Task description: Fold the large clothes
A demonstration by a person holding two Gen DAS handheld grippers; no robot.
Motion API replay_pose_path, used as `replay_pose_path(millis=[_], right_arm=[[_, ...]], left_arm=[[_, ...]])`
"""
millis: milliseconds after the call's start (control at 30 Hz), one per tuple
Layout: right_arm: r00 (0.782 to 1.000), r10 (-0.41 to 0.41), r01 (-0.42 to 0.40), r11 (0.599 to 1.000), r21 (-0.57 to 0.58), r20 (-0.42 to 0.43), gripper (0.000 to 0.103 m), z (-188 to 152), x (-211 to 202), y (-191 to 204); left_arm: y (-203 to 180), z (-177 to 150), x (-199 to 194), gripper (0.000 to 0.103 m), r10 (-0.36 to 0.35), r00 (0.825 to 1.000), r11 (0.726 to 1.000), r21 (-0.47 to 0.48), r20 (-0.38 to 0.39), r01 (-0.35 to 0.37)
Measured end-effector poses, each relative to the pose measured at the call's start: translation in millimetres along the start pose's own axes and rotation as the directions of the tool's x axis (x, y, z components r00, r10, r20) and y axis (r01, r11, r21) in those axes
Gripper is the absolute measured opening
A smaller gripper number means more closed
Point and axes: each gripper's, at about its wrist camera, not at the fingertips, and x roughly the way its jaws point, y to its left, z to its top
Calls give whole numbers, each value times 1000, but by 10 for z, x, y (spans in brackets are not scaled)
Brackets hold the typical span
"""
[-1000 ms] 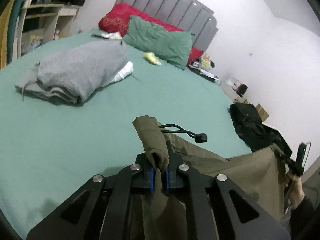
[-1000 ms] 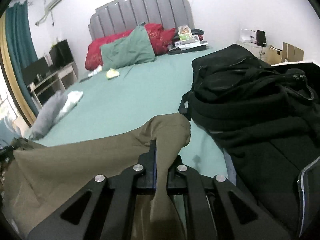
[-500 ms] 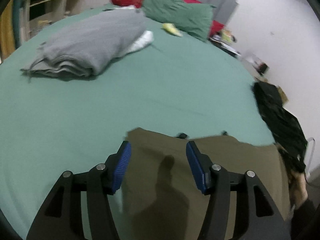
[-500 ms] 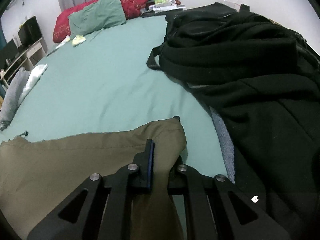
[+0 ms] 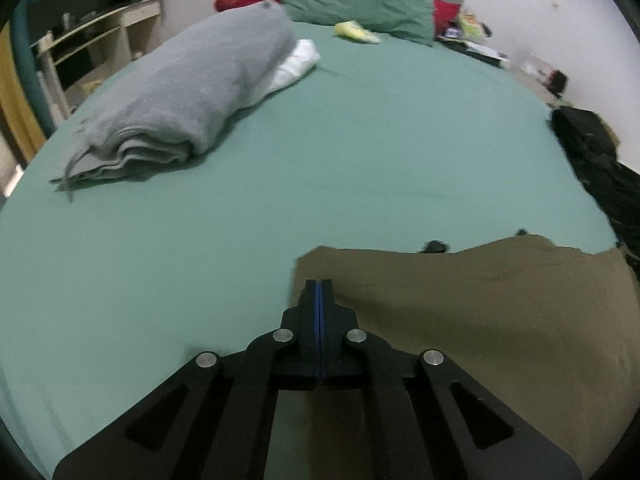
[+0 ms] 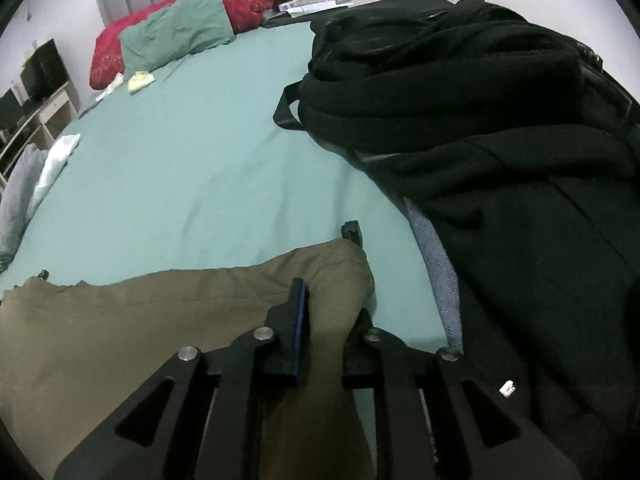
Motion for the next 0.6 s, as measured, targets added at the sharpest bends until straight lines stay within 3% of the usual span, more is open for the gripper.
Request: replay_pose_path(millis=[100, 167, 267, 367, 467, 533, 600], right_arm=[[998, -28, 31, 998, -47, 57, 27, 28, -212, 97], [992, -47, 57, 995, -87, 114, 50, 9, -407, 203], [980, -78, 105, 984, -145, 184, 74, -94, -687, 381], [966, -51, 109, 969, -221, 254, 80, -266, -1026, 620], [949, -81, 163, 954, -252, 305, 83, -476, -1249, 774], [948, -30, 105, 969, -223, 317, 85, -608, -1346, 806], [950, 143, -88, 975, -202, 276, 85, -759, -1357, 861]], left_arm=[[79, -15, -257, 7, -47, 998, 996, -70, 45, 50], [76, -48, -492, 32, -61, 992, 995, -77, 108, 69], [42, -234, -866, 33, -84, 983, 993, -74, 161, 97], [-5, -524, -1156, 36, -162, 971, 979, -93, 176, 180], [-180, -836, -1258, 38, -201, 973, 976, -60, 114, 208], [-344, -1062, -1268, 38, -180, 981, 983, -25, 71, 182], [-433, -1258, -1215, 38, -116, 993, 993, -8, 37, 117]])
